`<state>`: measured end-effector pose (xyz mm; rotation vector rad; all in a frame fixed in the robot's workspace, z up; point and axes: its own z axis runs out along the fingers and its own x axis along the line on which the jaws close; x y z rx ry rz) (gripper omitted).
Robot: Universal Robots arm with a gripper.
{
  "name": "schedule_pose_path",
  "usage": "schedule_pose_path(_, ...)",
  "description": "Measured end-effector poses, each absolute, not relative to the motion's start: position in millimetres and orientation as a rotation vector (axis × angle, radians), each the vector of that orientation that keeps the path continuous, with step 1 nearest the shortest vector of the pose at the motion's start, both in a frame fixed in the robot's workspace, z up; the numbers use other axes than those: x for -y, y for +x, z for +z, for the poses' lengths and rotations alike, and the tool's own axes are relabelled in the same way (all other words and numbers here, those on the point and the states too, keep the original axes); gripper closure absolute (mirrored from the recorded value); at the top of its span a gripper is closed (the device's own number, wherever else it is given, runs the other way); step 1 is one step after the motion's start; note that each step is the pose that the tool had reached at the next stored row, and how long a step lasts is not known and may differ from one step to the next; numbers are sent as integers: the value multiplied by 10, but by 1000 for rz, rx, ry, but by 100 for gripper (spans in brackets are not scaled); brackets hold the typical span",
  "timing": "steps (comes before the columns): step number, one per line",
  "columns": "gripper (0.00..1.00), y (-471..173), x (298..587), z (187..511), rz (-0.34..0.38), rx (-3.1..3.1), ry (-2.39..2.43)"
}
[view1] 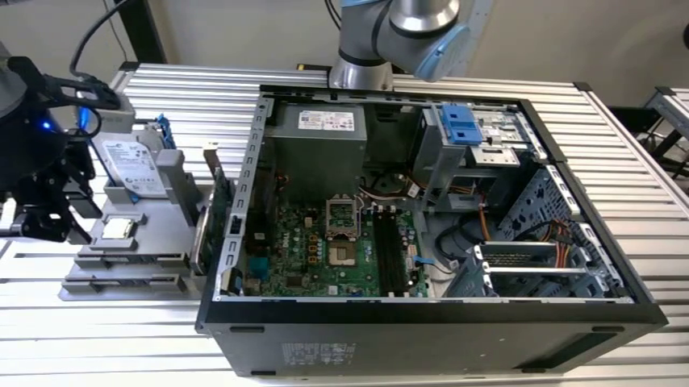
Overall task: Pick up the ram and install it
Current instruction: 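Pick up the ram and move it above insertion slot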
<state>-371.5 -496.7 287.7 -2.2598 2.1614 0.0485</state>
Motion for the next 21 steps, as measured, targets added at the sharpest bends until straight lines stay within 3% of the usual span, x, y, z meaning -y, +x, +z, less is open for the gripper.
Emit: schedule_pose_path(21,0,-3710,5083,2617,43,-2188,-2239)
